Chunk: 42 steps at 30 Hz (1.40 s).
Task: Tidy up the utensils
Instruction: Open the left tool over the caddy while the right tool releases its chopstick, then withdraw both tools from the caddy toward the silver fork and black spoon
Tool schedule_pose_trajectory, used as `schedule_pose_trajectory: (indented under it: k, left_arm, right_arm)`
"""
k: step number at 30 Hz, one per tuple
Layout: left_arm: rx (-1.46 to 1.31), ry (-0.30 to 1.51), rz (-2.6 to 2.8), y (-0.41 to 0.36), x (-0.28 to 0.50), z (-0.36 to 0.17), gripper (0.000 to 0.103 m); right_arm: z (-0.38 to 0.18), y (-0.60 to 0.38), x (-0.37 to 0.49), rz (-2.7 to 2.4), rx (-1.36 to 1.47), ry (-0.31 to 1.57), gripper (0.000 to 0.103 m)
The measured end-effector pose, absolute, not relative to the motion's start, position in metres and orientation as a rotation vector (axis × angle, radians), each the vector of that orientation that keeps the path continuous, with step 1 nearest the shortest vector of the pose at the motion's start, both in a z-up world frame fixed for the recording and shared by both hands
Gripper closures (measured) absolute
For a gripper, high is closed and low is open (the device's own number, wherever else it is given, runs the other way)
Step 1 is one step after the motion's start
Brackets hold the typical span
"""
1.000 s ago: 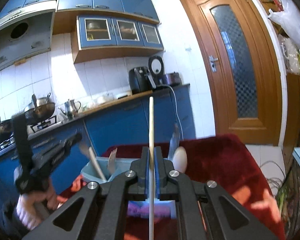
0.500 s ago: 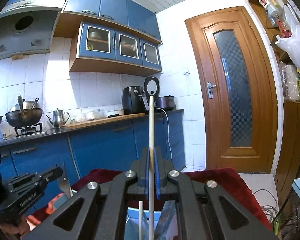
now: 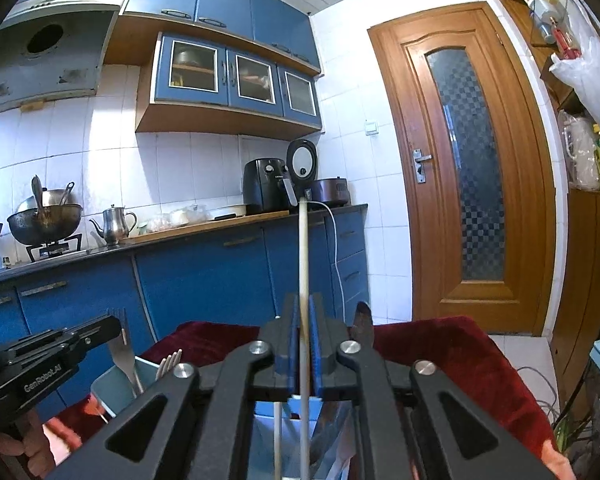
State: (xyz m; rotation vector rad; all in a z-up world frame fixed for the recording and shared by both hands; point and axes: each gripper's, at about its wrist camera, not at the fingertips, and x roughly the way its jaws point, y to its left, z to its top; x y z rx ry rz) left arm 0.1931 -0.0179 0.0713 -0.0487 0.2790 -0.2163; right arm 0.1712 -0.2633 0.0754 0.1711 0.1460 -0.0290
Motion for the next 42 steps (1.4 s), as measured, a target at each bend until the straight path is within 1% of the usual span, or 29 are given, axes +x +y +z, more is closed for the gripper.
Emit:
schedule_pose_trajectory:
  k: [2,4,8,10,12,28,34,42]
  left_arm:
    - [-0.052,0.289,-0.222,-0.018,0.195,0.071,0.1]
    - [-0.057,0.299,-0.228,-0.019,0.196,0.07,0.095]
    - [-0.06,0.305,-0.241,-0.02,0.195,0.07,0.091]
    - [-0.069,0.313,-0.257,-0.021,0.195,0.071,0.082]
    - [-0.08,0.32,-0.272,-0.022,0.194,0.072,0.079]
    - [-0.067,0.344,-0.296,-0.02,0.15,0.101,0.078]
    - [-0.05,0.365,-0.326,-0.019,0.126,0.102,0.078]
    - [-0.064,0.448,-0.345,-0.016,0.11,0.092,0.078]
  right_arm:
    - [0.076,-0.265,0.169,-0.026,0.18,0.146,0.079]
    - [0.078,-0.264,0.169,-0.025,0.181,0.143,0.079]
    - [0.081,-0.264,0.165,-0.016,0.191,0.137,0.077]
    - [0.084,-0.264,0.163,-0.01,0.197,0.132,0.077]
    - [0.087,-0.264,0.16,-0.003,0.205,0.131,0.076]
    - [0.113,-0.252,0.112,-0.005,0.242,0.202,0.075]
    - [0.11,-0.247,0.092,-0.01,0.257,0.242,0.075]
    - [0.096,-0.241,0.071,-0.037,0.248,0.331,0.075]
